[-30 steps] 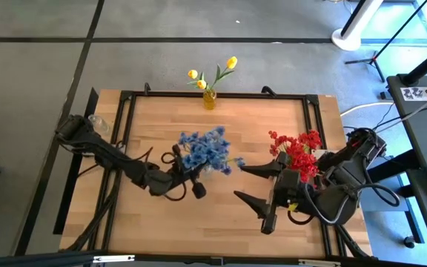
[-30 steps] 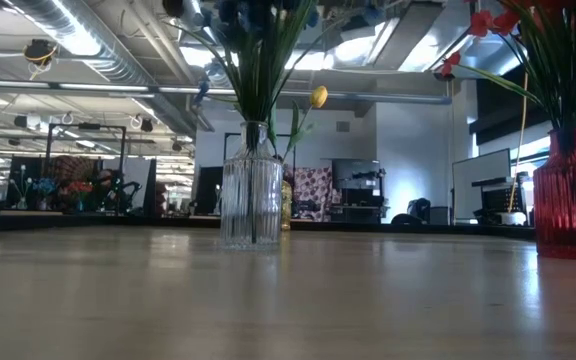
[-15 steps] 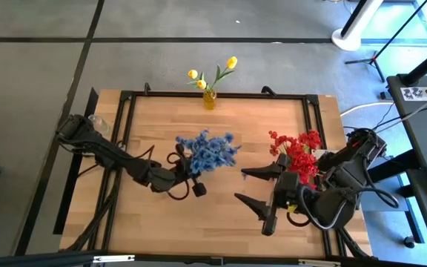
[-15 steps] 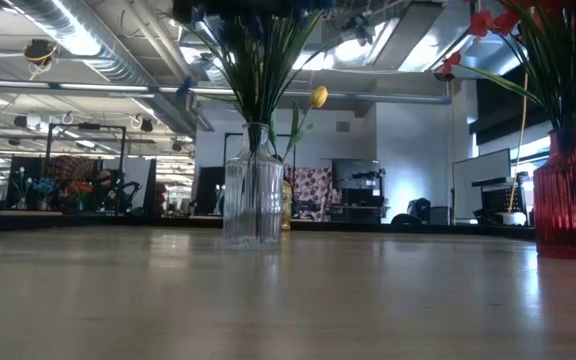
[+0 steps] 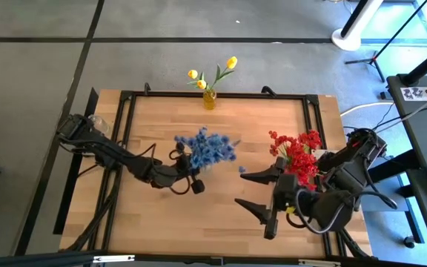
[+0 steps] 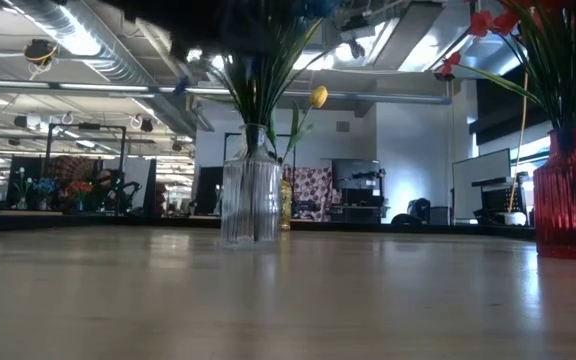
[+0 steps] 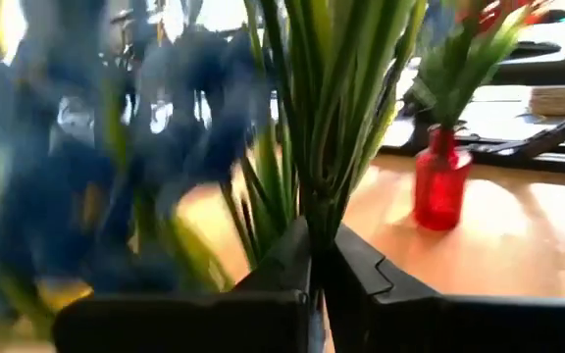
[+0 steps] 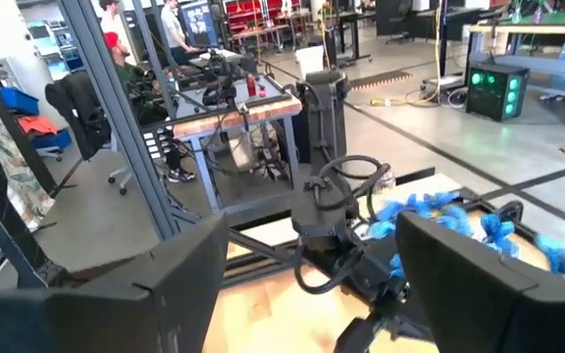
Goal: Sort flowers into vase by color
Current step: Put the blue flower into the transparent vase
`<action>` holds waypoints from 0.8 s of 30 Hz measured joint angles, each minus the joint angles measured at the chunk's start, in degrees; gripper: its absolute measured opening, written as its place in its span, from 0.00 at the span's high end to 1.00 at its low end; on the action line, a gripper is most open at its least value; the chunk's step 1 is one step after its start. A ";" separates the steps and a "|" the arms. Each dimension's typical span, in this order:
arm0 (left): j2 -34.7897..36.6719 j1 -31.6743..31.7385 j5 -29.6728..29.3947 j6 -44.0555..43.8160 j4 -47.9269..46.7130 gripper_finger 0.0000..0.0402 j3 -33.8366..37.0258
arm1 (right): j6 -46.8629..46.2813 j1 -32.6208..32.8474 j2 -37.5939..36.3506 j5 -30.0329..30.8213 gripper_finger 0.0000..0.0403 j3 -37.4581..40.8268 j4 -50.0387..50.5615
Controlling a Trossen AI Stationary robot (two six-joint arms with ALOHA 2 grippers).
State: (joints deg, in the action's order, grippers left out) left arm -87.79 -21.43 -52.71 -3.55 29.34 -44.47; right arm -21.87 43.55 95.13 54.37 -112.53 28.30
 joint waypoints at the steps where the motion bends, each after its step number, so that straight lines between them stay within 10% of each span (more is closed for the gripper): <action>1: 0.00 0.40 0.02 -1.41 -0.12 0.98 0.64 | -0.63 0.00 0.00 -0.22 0.27 0.00 0.73; 24: 0.11 0.94 7.13 -10.49 -3.65 0.79 7.95 | -7.90 0.00 0.00 -1.53 0.27 0.00 12.29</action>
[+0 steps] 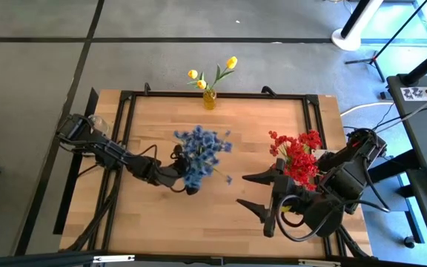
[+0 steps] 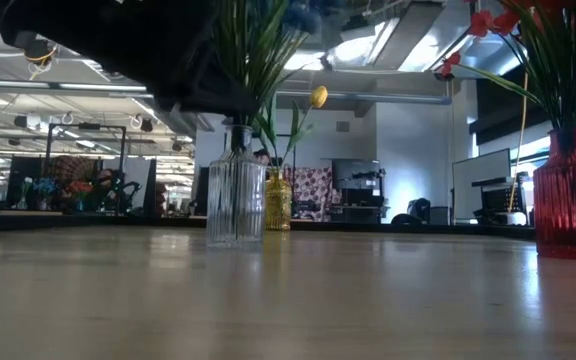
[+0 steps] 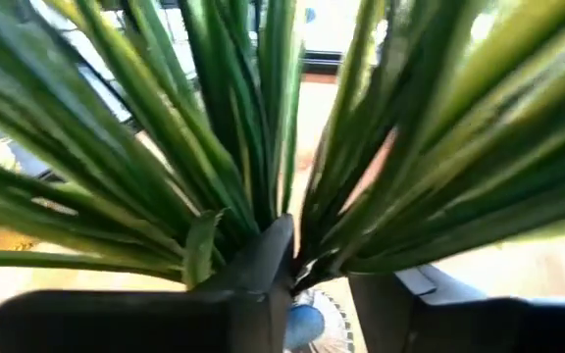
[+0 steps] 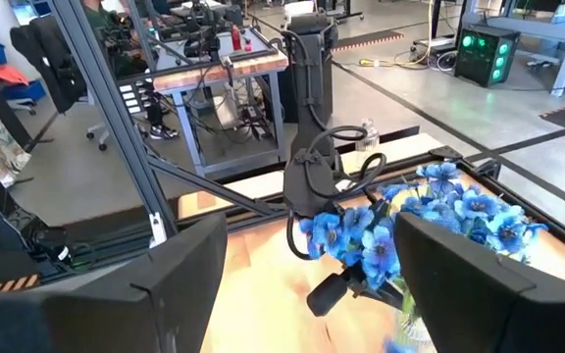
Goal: Sort flowers into vase by color
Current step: Put the blue flower into the transparent vase
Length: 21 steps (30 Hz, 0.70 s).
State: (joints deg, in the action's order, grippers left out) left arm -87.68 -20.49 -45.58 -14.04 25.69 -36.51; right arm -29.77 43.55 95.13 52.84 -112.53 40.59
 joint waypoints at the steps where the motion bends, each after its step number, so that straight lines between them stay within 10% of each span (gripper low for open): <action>1: -0.02 -0.18 0.24 0.74 -0.24 0.76 -0.30 | -0.08 0.00 0.01 0.00 0.27 0.00 -0.01; 21: 7.41 -0.27 13.40 -26.89 -43.58 0.58 -15.68 | -3.14 0.00 0.02 -1.95 0.27 0.00 0.00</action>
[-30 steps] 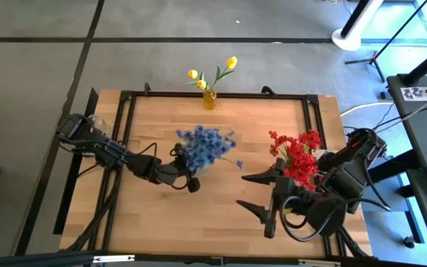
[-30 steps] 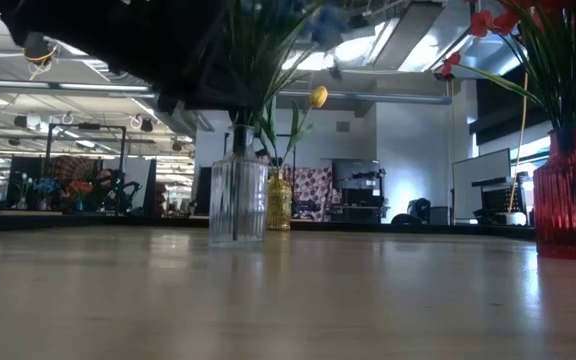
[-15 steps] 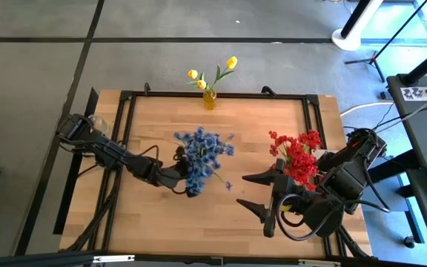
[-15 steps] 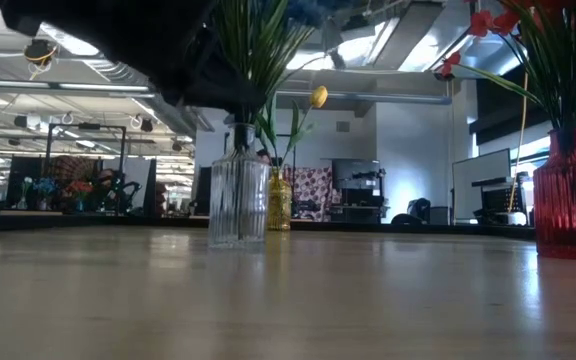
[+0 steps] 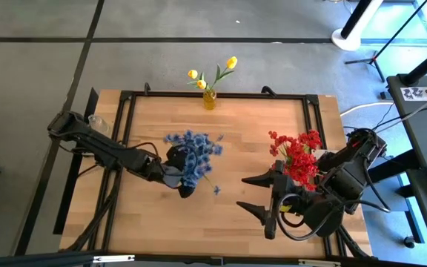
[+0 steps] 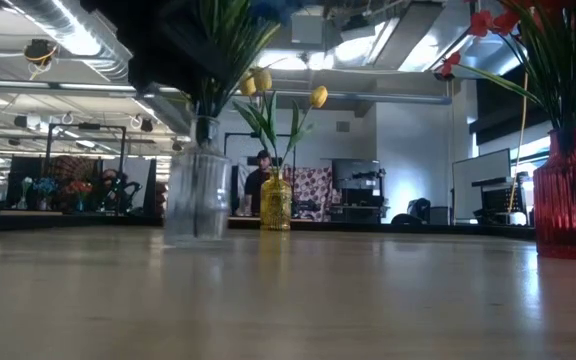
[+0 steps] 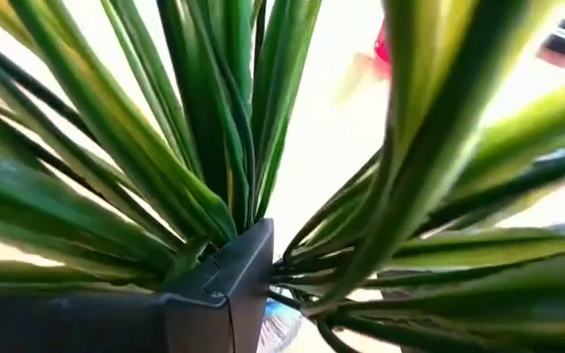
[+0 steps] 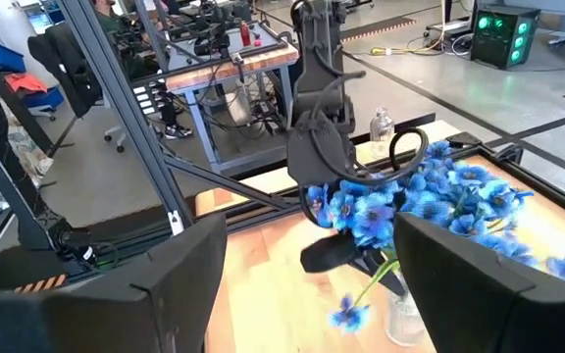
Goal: Sort flowers into vase by color
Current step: Put the blue flower into the transparent vase
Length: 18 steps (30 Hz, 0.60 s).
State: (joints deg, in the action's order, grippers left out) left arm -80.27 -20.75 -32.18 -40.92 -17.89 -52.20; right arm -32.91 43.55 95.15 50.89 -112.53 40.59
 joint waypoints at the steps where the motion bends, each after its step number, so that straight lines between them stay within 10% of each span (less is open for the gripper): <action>1: 0.46 0.00 0.26 -0.87 -1.29 0.58 -0.50 | 0.11 -0.03 0.00 -0.01 0.27 0.00 0.04; 18: 3.78 0.13 6.88 -9.71 -8.57 0.58 -2.13 | 3.17 -0.44 0.00 -1.33 0.27 0.00 3.22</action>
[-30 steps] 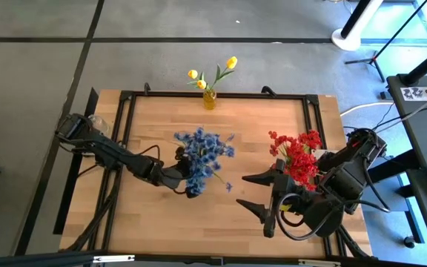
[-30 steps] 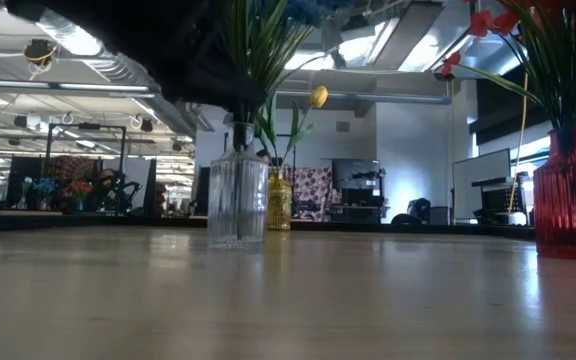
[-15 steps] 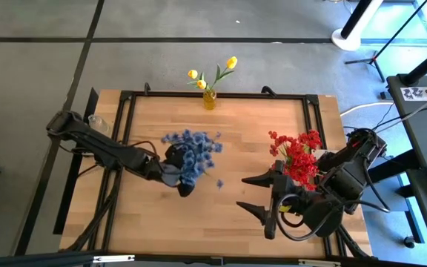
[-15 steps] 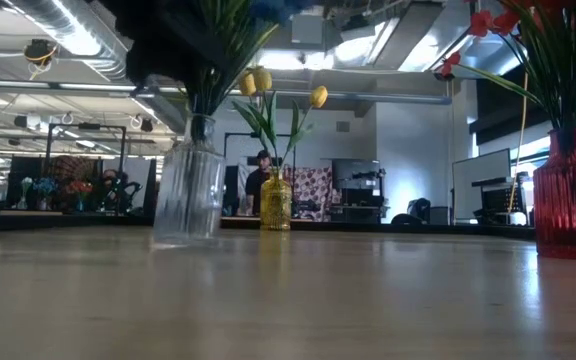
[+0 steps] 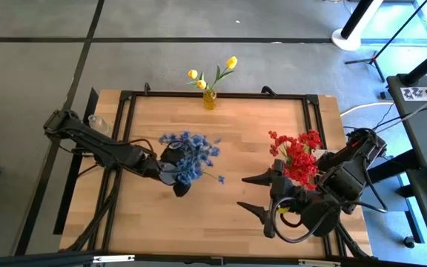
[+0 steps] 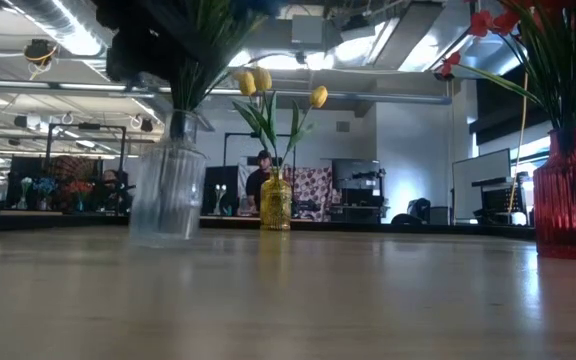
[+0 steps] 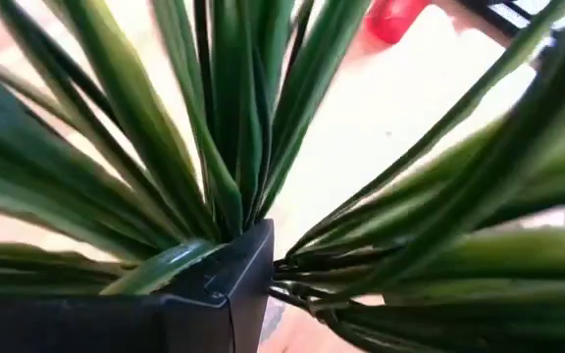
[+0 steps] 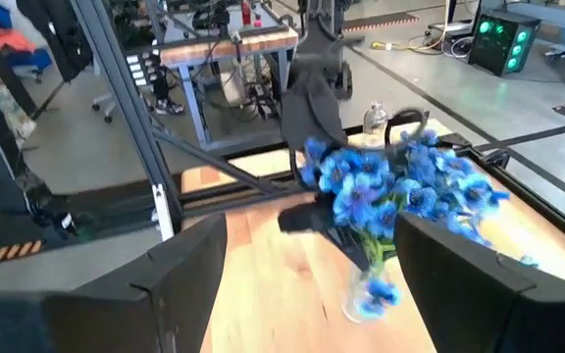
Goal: Sort flowers into vase by color
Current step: Put the blue flower into the transparent vase
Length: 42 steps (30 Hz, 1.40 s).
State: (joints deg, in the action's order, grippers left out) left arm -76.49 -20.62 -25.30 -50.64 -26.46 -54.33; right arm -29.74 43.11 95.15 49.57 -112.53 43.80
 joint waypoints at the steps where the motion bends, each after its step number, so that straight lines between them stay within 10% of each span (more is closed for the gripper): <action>1: 0.54 -0.14 0.03 0.63 0.09 0.58 0.00 | -0.09 0.00 0.00 -0.47 0.27 0.00 0.63; 16: 2.40 -3.28 -0.19 7.74 -1.29 0.79 0.00 | -0.41 -0.02 0.00 -1.61 0.27 0.00 1.88; 31: 2.43 -4.48 1.65 11.12 -7.93 0.46 -1.77 | -1.82 -0.56 0.31 -2.17 0.27 2.15 4.91; 42: 2.37 -8.10 1.99 8.79 -20.44 0.43 -7.71 | -4.19 -3.39 0.37 -5.74 0.27 5.33 4.94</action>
State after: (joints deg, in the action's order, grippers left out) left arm -74.13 -28.72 -23.31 -41.84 -46.90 -62.04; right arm -33.92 39.72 95.53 43.82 -107.20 48.74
